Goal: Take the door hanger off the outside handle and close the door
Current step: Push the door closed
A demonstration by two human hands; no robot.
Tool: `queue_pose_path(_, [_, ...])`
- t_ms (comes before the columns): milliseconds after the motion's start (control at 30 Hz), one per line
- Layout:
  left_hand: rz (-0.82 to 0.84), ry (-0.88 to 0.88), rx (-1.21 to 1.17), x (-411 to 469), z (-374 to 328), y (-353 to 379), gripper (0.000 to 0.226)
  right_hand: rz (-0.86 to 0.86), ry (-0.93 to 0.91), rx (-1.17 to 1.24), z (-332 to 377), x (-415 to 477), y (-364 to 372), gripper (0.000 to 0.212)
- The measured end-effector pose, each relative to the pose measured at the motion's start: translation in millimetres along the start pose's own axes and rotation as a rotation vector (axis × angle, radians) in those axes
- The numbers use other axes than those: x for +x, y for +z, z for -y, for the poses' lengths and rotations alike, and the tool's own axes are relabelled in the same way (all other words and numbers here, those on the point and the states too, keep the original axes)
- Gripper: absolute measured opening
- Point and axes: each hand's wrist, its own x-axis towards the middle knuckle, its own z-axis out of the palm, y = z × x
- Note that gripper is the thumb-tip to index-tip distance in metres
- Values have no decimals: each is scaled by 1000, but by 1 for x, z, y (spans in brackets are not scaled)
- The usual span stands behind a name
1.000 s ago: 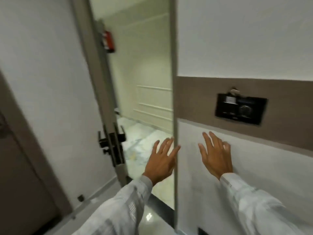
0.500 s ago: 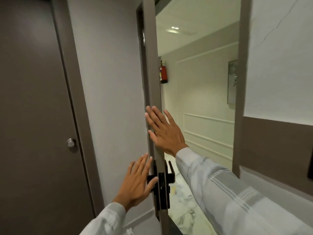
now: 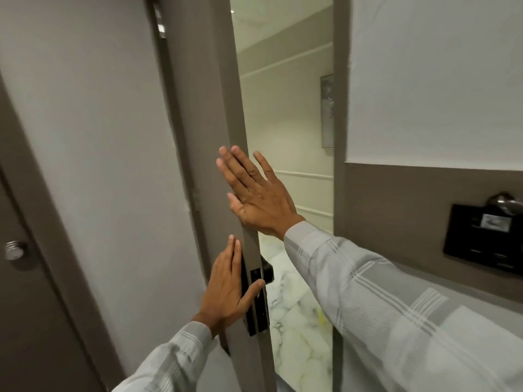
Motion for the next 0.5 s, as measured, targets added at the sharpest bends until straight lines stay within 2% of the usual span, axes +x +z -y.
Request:
queue_pose_path(233, [26, 175, -46, 55, 1, 41, 75, 205, 106, -248, -49, -32, -9, 66])
queue_pose_path(333, [44, 310, -4, 96, 6, 45, 70, 295, 165, -467, -59, -37, -11, 66])
queue_pose_path(500, [65, 422, 14, 164, 3, 43, 66, 523, 198, -799, -72, -27, -17, 61])
